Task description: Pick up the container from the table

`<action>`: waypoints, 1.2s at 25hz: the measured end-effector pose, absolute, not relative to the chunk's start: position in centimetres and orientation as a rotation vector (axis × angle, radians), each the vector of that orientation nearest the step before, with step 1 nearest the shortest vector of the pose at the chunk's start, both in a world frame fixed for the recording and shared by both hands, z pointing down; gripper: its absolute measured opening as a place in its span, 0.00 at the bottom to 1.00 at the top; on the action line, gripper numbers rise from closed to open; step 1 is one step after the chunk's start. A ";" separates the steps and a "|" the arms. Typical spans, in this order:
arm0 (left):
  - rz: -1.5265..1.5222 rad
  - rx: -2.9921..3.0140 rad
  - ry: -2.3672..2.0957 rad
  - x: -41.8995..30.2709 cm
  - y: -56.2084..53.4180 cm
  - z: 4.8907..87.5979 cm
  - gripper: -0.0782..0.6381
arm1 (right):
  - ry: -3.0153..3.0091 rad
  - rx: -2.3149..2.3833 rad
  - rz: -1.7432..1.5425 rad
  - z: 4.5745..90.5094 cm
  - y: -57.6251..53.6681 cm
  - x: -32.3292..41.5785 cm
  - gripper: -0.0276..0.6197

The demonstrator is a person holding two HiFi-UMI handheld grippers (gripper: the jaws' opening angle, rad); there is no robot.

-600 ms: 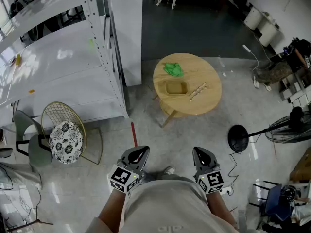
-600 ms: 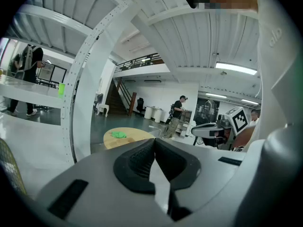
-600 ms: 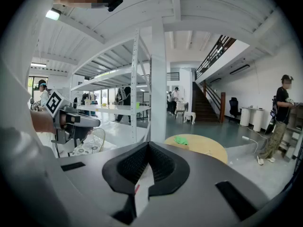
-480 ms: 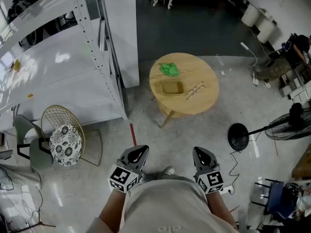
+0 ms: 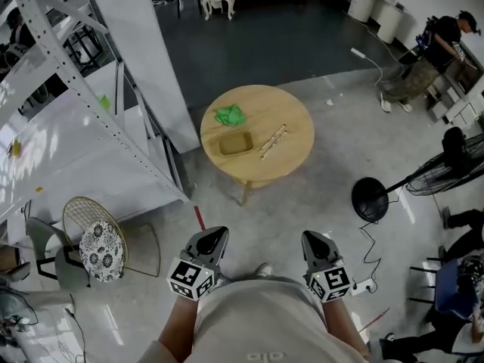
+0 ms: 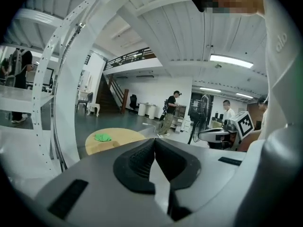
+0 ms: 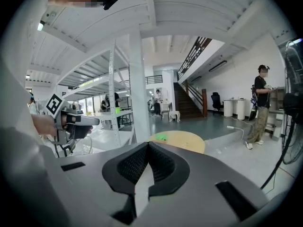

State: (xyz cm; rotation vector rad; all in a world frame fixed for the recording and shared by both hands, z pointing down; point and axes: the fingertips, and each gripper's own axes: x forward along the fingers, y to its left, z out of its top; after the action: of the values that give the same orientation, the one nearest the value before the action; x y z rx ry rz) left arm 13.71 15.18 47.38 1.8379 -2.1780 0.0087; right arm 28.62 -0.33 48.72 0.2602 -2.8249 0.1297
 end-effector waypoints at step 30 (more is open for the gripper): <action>0.137 2.059 -1.847 -11.8 -1.1 51.6 0.13 | -2.755 0.608 0.224 50.4 -11.5 7.5 0.08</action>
State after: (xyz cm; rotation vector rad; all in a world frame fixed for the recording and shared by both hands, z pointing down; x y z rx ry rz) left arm -11.76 -1.15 51.63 2.0589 -1.8467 0.1367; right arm 7.46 -11.50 50.38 0.6076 -2.7554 0.2240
